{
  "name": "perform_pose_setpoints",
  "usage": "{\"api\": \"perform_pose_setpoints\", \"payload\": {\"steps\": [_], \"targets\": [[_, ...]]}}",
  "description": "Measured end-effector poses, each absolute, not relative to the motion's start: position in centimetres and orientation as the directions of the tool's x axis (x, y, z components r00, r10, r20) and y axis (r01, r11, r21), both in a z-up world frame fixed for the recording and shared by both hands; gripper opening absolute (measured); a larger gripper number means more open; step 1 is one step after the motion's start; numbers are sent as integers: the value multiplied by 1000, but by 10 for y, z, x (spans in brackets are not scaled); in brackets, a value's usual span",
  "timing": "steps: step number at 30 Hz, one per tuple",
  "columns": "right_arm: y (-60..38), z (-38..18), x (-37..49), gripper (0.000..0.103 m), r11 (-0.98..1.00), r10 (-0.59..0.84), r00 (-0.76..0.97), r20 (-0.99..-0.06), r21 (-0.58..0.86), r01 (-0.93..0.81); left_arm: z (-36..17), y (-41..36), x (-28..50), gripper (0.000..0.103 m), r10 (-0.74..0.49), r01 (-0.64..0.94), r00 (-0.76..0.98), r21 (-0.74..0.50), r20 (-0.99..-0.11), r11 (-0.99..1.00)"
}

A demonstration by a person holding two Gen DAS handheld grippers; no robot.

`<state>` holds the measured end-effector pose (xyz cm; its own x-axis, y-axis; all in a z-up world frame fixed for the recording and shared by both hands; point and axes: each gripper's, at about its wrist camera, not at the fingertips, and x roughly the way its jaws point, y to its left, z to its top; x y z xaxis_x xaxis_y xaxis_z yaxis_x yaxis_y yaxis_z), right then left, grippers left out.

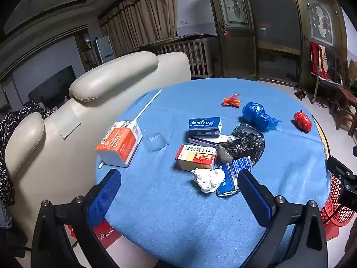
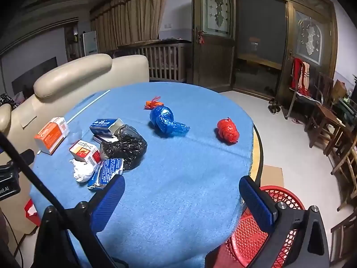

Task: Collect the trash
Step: 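Reach both tools toward the black bag and white tissue on the table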

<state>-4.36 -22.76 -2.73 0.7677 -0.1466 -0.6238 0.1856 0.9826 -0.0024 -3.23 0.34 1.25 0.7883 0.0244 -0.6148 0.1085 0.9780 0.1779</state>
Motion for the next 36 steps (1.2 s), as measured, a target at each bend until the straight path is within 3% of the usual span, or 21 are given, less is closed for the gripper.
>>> {"api": "perform_pose_setpoints", "payload": {"steps": [36], "targets": [[-214, -26, -18, 103, 989, -115, 768, -630, -1, 148, -9, 20, -11, 103, 13, 108, 739, 137, -674, 985]]}}
